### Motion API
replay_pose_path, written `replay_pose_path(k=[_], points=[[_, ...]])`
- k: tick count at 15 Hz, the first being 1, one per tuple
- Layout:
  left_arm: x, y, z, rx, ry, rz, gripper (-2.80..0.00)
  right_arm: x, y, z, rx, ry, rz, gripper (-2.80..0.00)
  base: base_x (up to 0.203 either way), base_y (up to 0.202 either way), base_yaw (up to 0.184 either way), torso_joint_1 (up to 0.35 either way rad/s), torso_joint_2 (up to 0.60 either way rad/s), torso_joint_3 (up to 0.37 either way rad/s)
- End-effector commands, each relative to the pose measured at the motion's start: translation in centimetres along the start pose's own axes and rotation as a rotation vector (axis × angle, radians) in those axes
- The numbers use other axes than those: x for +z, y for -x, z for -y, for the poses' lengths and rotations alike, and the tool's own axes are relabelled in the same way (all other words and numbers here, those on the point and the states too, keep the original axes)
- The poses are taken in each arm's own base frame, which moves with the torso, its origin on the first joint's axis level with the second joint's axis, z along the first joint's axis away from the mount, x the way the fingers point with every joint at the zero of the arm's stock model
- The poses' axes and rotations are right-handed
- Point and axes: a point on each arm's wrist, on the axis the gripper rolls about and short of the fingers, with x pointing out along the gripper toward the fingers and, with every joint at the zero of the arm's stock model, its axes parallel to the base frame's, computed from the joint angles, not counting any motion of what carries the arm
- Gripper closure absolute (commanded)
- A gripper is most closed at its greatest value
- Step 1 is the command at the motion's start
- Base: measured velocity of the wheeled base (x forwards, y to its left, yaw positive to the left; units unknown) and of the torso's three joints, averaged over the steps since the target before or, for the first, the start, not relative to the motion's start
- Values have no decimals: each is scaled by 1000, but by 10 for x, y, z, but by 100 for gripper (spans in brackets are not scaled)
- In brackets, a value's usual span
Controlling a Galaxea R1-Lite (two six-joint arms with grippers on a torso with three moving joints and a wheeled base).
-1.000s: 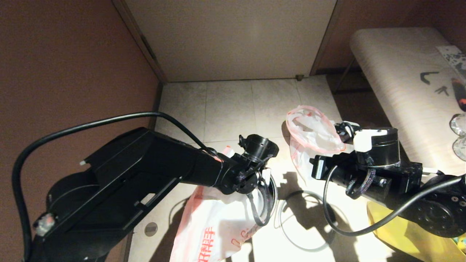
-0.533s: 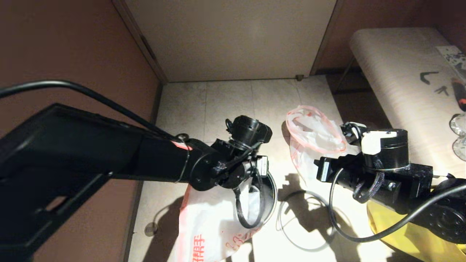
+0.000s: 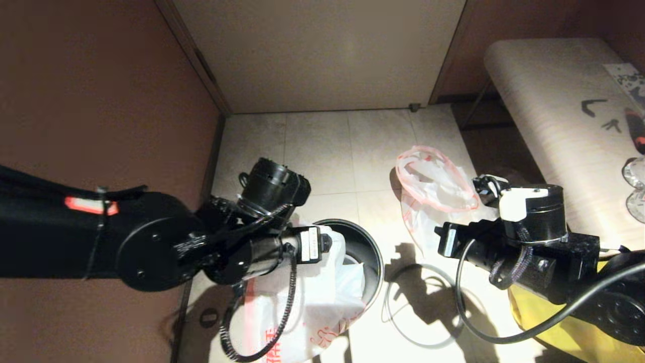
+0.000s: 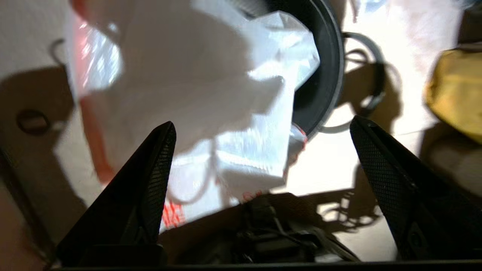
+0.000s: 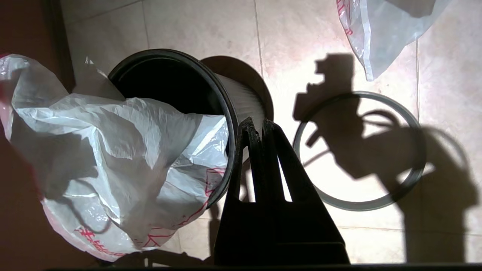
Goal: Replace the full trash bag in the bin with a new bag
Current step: Put the new garbage bag on the trash can
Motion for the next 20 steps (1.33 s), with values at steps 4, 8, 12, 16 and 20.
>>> replay_pose_path(k=[4,8,12,16,20], points=[[-42,25,-53,-37,73,-88,-280,-5,1,0,-1,0,-13,0,0,0,0,0,0,0],[-52,-25,-84,-84,137,-34,-280,-8,0,2,-6,1,-26,0,0,0,0,0,0,0],[-57,-63,-115,-102,179,13,-280,-12,-6,3,-9,3,-38,0,0,0,0,0,0,0],[-52,-66,-135,-137,216,38,-280,-16,-12,4,-13,4,-42,0,0,0,0,0,0,0],[-58,-95,-137,-183,186,-29,-280,-16,-11,3,-11,4,-42,0,0,0,0,0,0,0]])
